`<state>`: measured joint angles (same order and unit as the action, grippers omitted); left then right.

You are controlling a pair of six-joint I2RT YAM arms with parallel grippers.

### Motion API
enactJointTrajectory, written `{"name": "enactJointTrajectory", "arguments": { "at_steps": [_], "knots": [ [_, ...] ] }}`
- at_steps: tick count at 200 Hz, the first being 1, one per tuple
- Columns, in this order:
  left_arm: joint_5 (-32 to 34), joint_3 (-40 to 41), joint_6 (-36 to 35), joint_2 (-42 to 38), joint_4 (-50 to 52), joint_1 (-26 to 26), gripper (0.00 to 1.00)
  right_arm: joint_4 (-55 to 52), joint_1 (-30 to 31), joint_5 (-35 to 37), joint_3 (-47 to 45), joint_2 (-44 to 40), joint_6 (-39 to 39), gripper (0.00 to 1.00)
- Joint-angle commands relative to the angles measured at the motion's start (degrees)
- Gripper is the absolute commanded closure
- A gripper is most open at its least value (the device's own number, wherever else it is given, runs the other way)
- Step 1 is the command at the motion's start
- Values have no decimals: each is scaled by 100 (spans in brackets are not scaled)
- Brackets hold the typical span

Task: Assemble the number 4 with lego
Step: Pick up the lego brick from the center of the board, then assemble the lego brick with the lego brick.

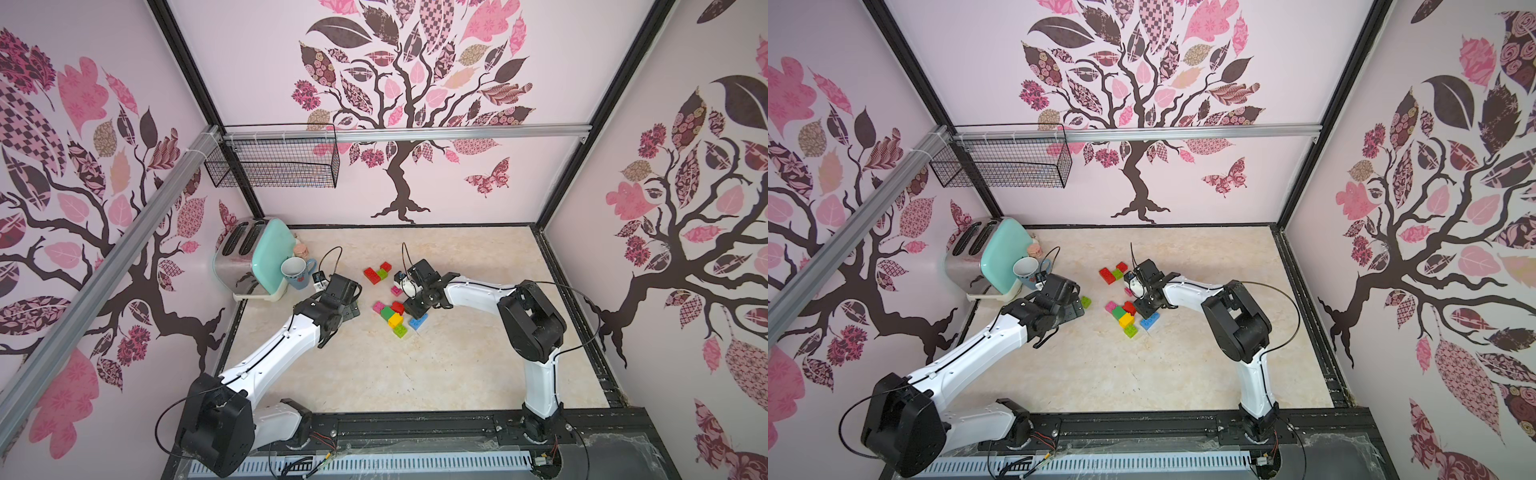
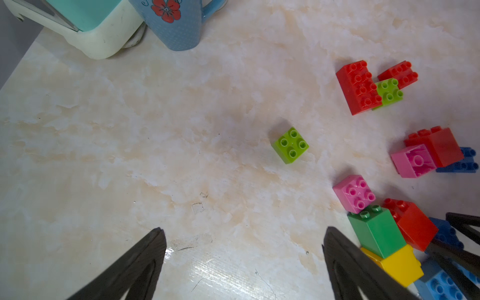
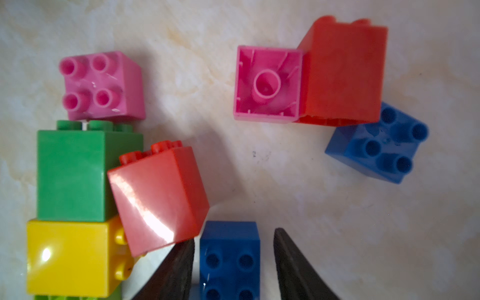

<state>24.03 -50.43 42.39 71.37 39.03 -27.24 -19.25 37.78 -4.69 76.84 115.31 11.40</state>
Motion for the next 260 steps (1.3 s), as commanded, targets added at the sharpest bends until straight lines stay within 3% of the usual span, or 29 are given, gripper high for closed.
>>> {"name": "enactJointTrajectory", "arguments": {
  "at_steps": [1,35,81,119,143,183,209,260],
  "knots": [
    [-101,174,-122,-111,-208,17,2,-141,29,114,-44,-38,-11,47],
    [-117,209,-143,-132,-226,19,2,-142,28,85,-29,-78,-14,61],
    [-210,284,-177,-209,-327,19,2,32,39,122,-85,-589,-258,72],
    [-310,368,-170,-316,-439,17,2,194,117,245,-672,-1527,-1035,100],
    [-426,449,-205,-420,-615,27,2,-39,385,120,-1097,-2032,-1938,100],
    [-709,661,-263,-679,-1032,35,2,-692,1299,751,-1326,-2161,-2904,100],
    [-812,650,-367,-671,-1040,32,2,-915,1611,903,-1151,-1808,-2990,100],
    [-754,658,-337,-625,-1033,28,2,-937,1631,1082,-613,-1177,-2585,100]
  ]
}}
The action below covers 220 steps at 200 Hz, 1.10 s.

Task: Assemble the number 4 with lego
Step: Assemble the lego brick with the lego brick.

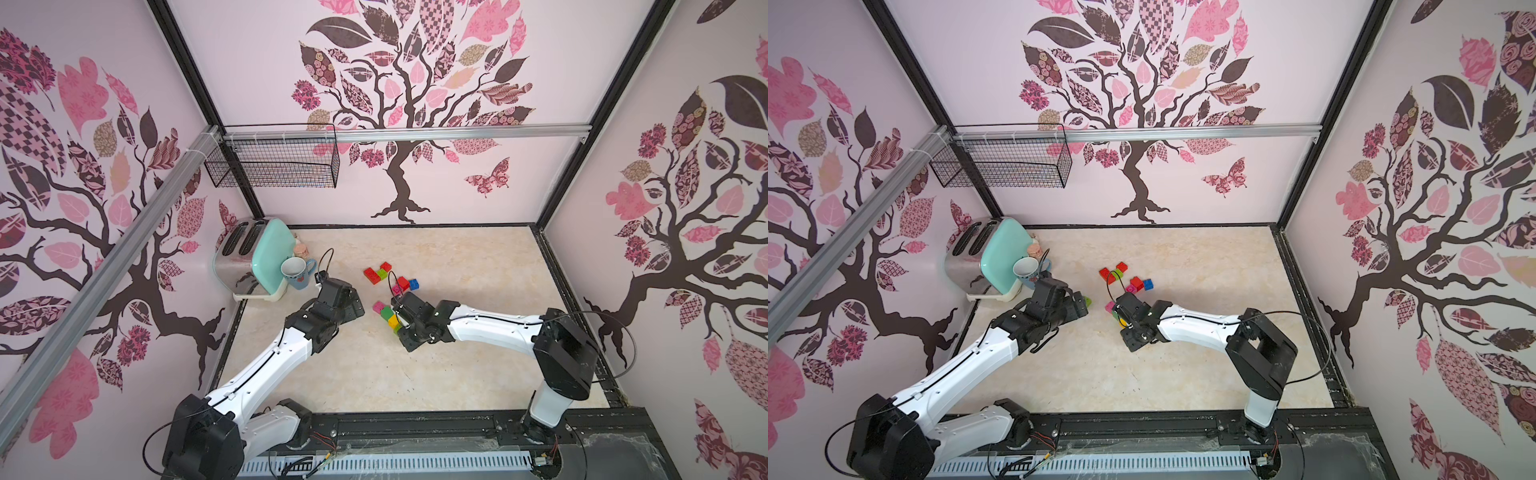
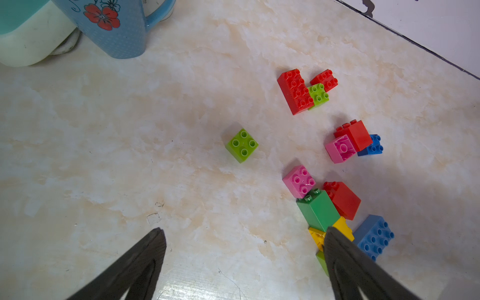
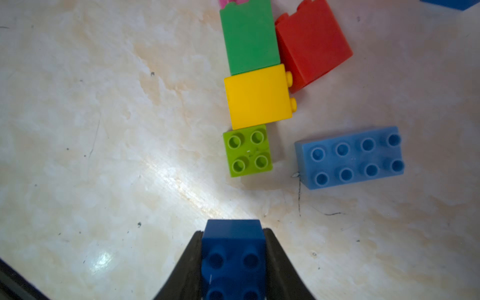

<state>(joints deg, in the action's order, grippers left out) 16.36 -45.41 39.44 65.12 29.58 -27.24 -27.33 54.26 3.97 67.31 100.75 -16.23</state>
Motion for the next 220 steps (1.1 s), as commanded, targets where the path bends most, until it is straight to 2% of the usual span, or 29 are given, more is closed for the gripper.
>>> {"name": "enactJointTrajectory", "arguments": {
  "at_steps": [1,36,93,124,175,220],
  "knots": [
    [15,155,-42,0,-91,32,2,-130,-19,222,355,287,184,100],
    [106,175,35,9,-23,62,2,-93,-21,424,573,557,585,100],
    [-507,303,366,227,231,802,2,-18,-17,578,875,1123,1103,100],
    [-476,323,354,242,294,817,2,-147,-16,583,1008,1324,1131,100],
    [-466,262,319,341,330,812,2,-297,-40,259,1213,1154,1109,100],
    [-475,258,313,367,339,818,2,-125,-44,341,1249,1033,867,100]
  ]
}}
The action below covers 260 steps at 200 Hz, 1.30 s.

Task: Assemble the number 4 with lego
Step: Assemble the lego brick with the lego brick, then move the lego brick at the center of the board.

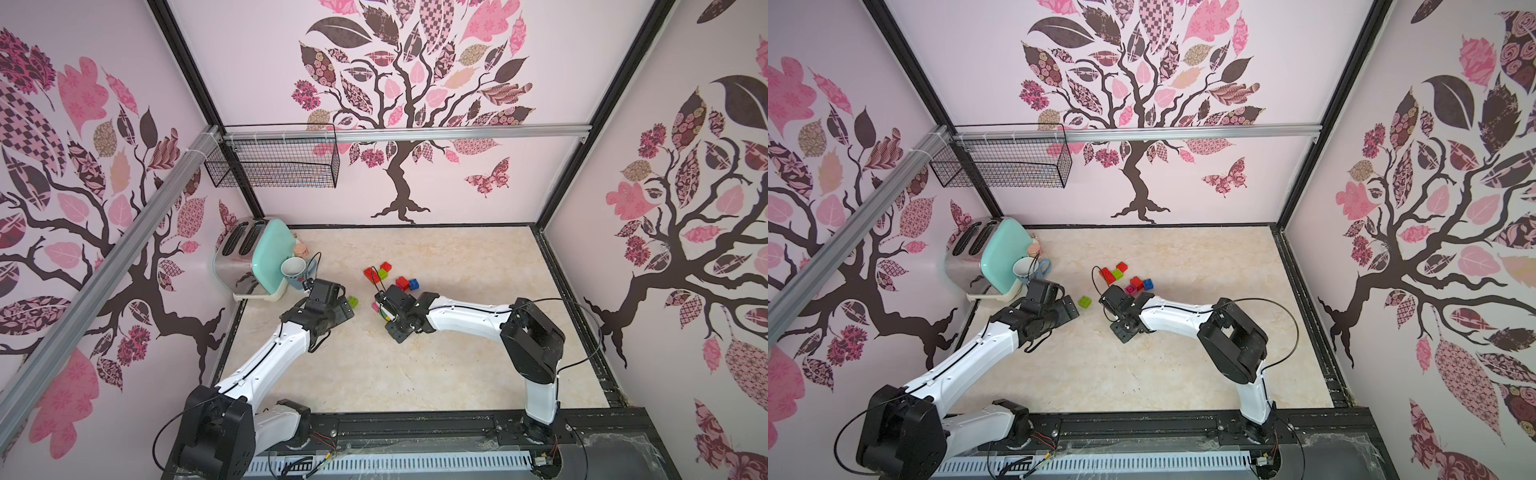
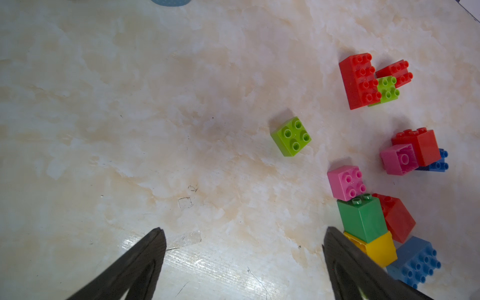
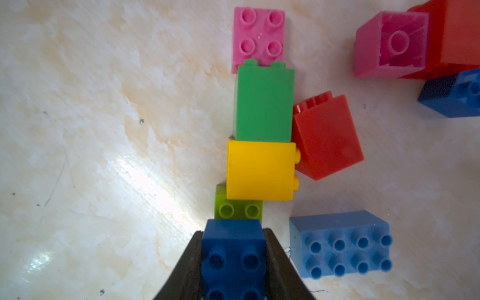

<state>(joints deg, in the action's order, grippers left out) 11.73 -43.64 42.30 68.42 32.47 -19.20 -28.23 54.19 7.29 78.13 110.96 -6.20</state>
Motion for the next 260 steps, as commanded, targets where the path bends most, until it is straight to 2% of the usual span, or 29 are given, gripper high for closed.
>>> {"name": "enactJointTrajectory", "arguments": {
  "at_steps": [1,58,92,165,179,221,260],
  "knots": [
    [-12,78,25,43,50,13,2,-30,-39,13,163,17,-141,100],
    [-12,100,15,57,40,13,2,92,-115,71,76,366,-324,100],
    [-12,118,-3,82,41,13,2,88,-112,-138,-225,553,-349,100],
    [-112,128,-60,134,-20,13,2,-802,-109,-522,-733,1004,-372,100],
    [-182,131,-142,180,-55,11,2,-805,-111,-420,-871,1026,-534,100],
    [-301,64,-325,337,-79,-277,2,-634,-106,248,-1300,185,-1282,100],
    [-287,-100,-315,661,-144,-785,2,-403,-111,70,-2050,-713,-2049,100]
  ]
}}
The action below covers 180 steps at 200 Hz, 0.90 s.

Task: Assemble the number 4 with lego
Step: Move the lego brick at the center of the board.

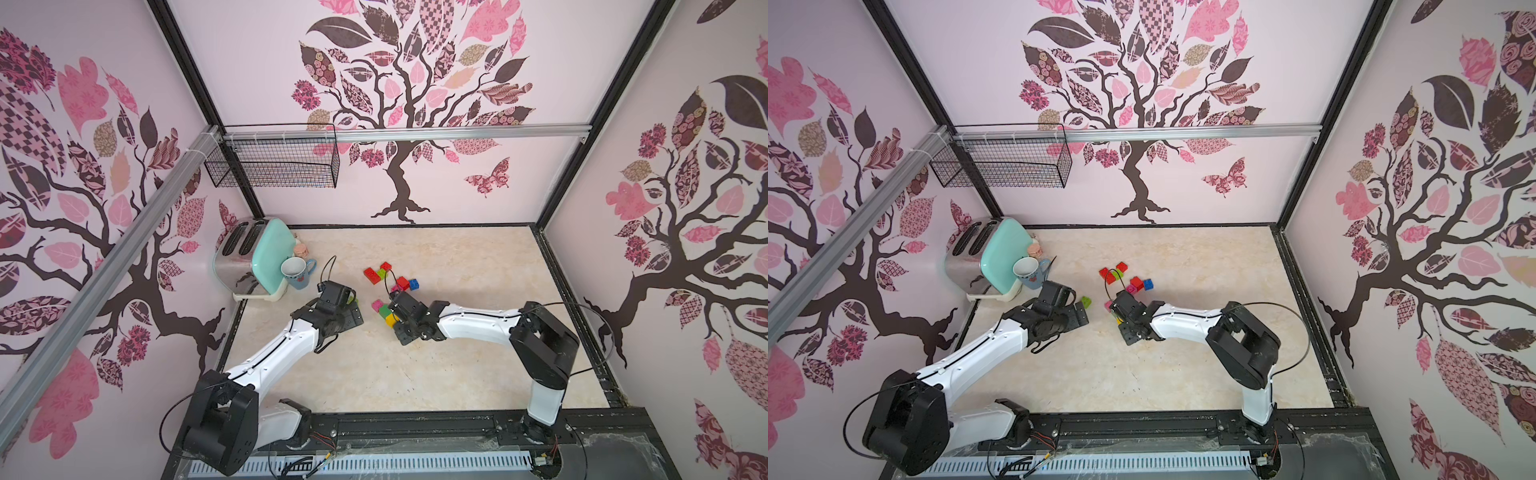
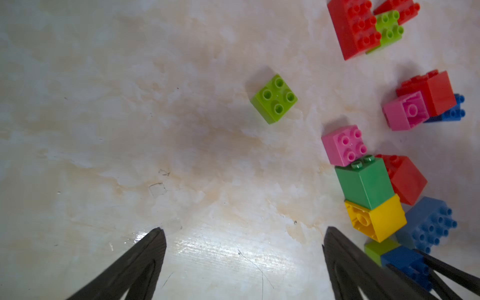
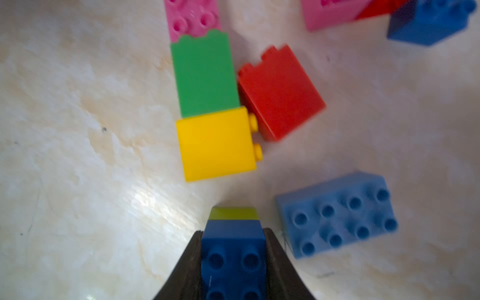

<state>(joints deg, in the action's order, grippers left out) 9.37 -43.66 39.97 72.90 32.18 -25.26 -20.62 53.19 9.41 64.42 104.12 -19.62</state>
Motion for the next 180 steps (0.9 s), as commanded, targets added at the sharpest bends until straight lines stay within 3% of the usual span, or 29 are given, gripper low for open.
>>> {"name": "enactJointTrajectory", "arguments": {
  "at_steps": [1,53,94,124,142,157,180],
  "knots": [
    [-63,-107,-74,219,-120,-180,2,-1163,-6,-155,-691,-35,-717,100],
    [-311,-239,-66,539,-266,-215,2,-1186,-5,-845,-370,-225,-927,72],
    [-361,-350,-137,638,-232,-214,2,-1169,-15,-699,0,-437,-999,37],
    [-314,-447,-154,672,-160,-216,2,-1039,-68,-618,-58,-745,-994,29],
    [-315,-511,-168,672,-125,-216,2,-705,-96,-424,-100,-1147,-810,12],
    [-303,-564,-156,680,-86,-212,2,-207,-274,-531,-227,-1423,-570,10],
    [-175,-628,-106,656,9,-211,2,712,-944,-1324,-476,-1530,-333,14]
  ]
}}
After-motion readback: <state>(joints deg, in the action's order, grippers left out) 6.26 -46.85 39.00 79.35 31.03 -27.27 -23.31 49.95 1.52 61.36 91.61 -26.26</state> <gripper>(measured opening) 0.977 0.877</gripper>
